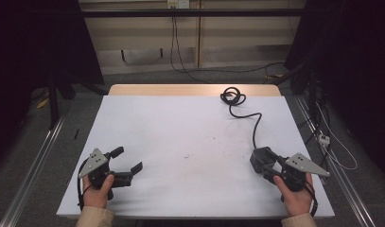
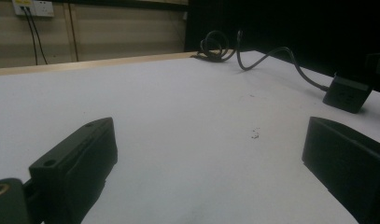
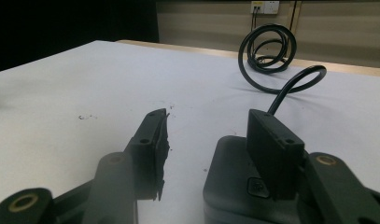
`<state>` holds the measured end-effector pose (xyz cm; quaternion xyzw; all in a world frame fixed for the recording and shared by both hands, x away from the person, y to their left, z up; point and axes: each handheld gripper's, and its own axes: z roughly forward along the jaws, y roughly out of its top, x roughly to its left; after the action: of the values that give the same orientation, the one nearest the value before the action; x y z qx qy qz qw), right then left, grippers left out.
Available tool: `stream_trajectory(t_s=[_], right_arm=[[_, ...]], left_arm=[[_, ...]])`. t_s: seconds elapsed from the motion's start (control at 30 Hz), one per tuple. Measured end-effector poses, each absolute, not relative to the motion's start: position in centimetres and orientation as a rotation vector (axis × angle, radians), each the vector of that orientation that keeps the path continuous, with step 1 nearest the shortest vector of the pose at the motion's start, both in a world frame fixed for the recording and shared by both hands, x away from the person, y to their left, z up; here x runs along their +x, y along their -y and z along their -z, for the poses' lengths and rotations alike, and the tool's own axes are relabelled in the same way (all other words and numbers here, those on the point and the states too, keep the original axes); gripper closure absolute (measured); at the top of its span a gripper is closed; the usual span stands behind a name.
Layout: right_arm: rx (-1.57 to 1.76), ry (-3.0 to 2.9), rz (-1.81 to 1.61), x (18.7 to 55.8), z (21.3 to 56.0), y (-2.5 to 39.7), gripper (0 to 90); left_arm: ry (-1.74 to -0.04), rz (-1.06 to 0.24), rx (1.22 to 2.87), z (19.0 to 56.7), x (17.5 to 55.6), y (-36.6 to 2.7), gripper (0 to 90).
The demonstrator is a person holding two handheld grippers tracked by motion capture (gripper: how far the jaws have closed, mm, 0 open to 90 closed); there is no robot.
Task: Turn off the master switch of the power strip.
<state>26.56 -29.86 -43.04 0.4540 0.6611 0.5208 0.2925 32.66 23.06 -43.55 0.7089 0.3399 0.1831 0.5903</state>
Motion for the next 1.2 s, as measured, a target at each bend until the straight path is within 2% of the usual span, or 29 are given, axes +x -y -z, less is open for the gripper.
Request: stream_trajectory(t_s=[0.53,1.2], right_arm=[[1.24,-1.772,-1.387,26.8,42.9,30.6,66.3],[1.247,-1.777,-1.367,27.0,43.0,31.4,73.2]], left_arm=[[-0.792,-0.427,1.645,43.5,32.7,-23.1,2.8],[-0.792,-0.427,1.645,43.6,32.7,-23.1,2.8]])
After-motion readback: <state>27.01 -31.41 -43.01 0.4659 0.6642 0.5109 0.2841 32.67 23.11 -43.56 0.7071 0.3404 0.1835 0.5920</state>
